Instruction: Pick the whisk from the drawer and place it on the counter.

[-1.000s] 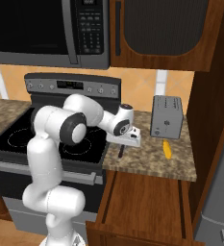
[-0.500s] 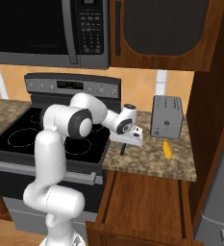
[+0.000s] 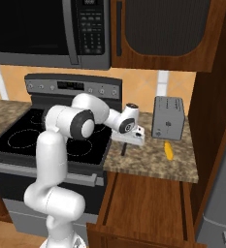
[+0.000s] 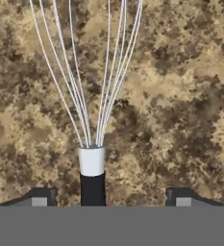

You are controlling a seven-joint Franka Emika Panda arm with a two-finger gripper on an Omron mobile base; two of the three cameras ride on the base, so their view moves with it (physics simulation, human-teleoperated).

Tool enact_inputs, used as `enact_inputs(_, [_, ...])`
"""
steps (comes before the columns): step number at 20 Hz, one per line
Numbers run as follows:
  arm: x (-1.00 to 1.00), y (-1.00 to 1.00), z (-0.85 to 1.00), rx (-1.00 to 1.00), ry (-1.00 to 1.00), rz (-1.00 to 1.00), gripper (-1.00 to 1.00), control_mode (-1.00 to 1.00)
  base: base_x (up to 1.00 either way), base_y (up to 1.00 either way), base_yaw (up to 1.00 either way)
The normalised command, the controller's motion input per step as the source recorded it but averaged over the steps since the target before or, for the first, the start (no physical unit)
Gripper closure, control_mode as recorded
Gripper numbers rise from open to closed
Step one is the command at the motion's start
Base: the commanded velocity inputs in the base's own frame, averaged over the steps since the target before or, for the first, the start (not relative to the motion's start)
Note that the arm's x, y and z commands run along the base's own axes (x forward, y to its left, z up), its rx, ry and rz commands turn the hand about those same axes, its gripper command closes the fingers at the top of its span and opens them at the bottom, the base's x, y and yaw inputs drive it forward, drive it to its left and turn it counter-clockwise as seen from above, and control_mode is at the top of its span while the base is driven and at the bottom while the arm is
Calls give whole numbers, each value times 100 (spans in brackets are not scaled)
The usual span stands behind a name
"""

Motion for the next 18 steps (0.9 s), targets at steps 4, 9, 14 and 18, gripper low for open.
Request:
enact_inputs(4, [-48,21,60,0,-6,0,-100,-100,0,0,0])
enact_inputs(9, [-98,59,86,0,-6,0,-100,-100,0,0,0])
enact_inputs(14, [-92,99,76,-3,-1,0,-100,-100,0,0,0])
enact_inputs(18, [-74,99,100,-1,0,0,-100,-100,0,0,0])
